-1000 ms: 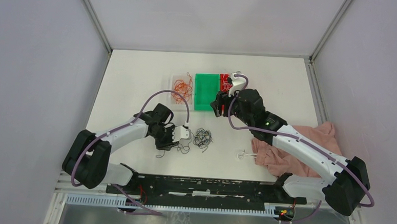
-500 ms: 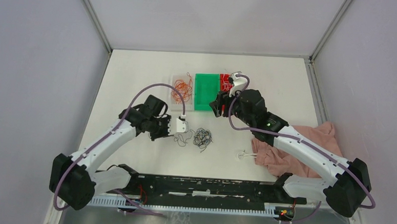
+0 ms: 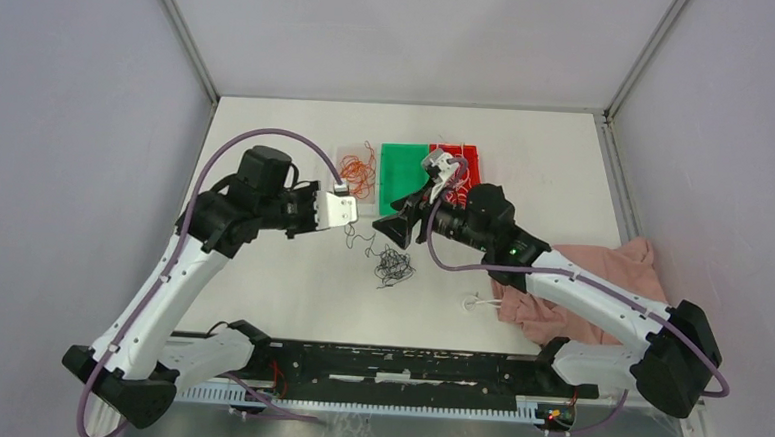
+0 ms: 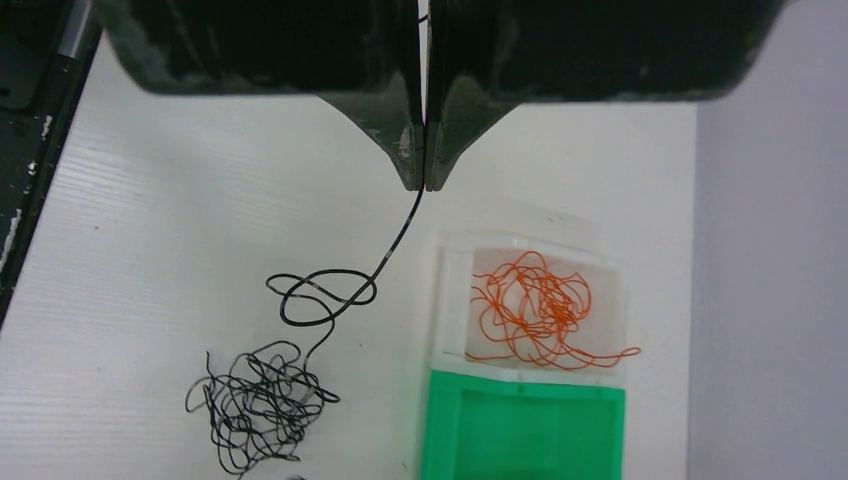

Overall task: Untangle the cables
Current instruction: Untie the cable.

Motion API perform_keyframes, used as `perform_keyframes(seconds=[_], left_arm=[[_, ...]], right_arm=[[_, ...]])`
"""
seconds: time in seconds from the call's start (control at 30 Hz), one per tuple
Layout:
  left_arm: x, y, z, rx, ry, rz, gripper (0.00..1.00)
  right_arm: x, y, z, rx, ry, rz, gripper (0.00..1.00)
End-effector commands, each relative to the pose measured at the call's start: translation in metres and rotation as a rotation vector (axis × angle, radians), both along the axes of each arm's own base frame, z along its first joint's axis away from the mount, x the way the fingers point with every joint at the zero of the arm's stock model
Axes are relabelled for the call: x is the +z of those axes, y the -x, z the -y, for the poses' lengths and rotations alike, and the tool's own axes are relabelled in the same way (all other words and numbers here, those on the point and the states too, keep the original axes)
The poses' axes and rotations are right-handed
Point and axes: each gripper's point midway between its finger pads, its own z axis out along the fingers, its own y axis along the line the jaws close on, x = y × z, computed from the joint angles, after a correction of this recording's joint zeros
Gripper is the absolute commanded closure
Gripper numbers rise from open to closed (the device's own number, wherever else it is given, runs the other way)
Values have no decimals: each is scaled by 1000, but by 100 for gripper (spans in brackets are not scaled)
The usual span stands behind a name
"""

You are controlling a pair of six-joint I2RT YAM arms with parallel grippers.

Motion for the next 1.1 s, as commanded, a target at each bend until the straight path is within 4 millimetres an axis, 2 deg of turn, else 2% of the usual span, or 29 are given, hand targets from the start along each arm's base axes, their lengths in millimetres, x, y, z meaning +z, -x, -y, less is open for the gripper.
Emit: perform_keyframes(seconds=[0.0, 0.17, 0.3, 0.37, 0.6, 0.7, 0.83, 0.93, 1.07], left_arm=[[58, -8, 13, -19, 124, 150, 97], [107, -14, 19, -23, 225, 301, 97], [147, -11, 20, -29, 308, 417, 97], [171, -9, 21, -24, 373, 471, 97], [246, -9, 25, 31, 619, 589, 97], [276, -11, 26, 57, 725, 617, 97], [308, -8, 28, 58, 826, 611, 97], [325, -2, 32, 41, 882, 591, 97], [343, 7, 29, 30, 931, 597, 97]], right_arm=[[45, 23, -28, 135, -115, 112, 28], [45, 20, -43, 130, -83, 140, 28], [36, 3, -37, 33, -29, 152, 28], [35, 0, -33, 9, -30, 157, 28], [36, 25, -53, 125, -78, 161, 28], [32, 28, -64, 138, -70, 162, 28], [27, 26, -82, 127, -74, 157, 29], [23, 24, -95, 106, -81, 152, 30], [16, 9, -98, 17, -78, 134, 33]])
